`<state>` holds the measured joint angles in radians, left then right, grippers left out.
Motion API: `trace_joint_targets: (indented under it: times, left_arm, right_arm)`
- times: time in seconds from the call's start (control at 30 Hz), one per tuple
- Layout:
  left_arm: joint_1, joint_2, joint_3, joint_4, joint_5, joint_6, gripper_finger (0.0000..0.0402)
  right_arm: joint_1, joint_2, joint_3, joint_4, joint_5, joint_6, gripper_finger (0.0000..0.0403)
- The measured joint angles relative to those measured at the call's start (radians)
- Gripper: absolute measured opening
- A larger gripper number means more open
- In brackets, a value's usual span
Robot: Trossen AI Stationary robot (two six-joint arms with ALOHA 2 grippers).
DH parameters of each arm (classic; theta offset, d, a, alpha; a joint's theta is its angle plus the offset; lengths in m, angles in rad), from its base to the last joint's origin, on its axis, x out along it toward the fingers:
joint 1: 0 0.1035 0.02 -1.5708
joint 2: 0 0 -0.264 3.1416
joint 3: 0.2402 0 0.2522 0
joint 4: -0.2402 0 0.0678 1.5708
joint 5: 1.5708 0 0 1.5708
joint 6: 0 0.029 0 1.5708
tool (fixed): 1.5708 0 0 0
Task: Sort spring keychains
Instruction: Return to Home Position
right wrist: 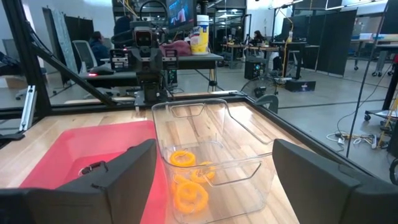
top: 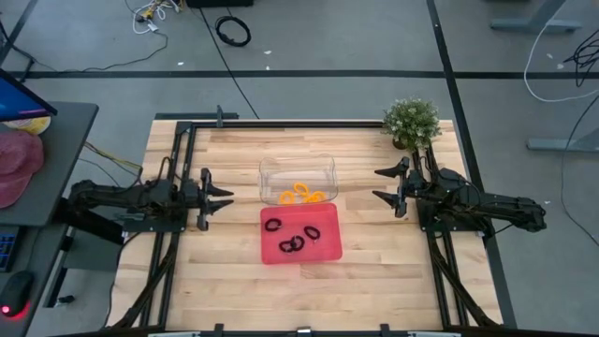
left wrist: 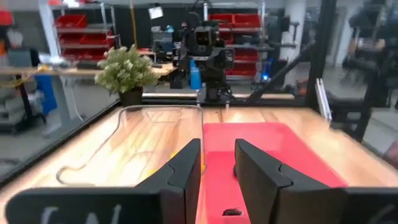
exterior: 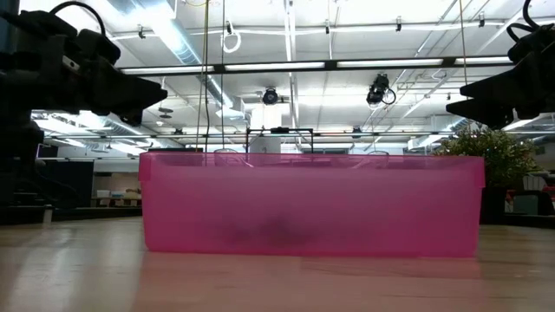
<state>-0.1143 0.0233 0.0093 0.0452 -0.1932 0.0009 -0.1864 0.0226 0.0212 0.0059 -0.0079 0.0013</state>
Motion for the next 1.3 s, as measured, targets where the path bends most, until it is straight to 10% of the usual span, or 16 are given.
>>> trace_joint_targets:
  times: [1.3]
  left_arm:
    - [0.0, 0.009, -0.001, 0.01, -0.012, -0.253, 0.0103]
  right_arm:
    - [0.0, 0.0, 0.0, 0.0, 0.0, 0.0, 0.0324]
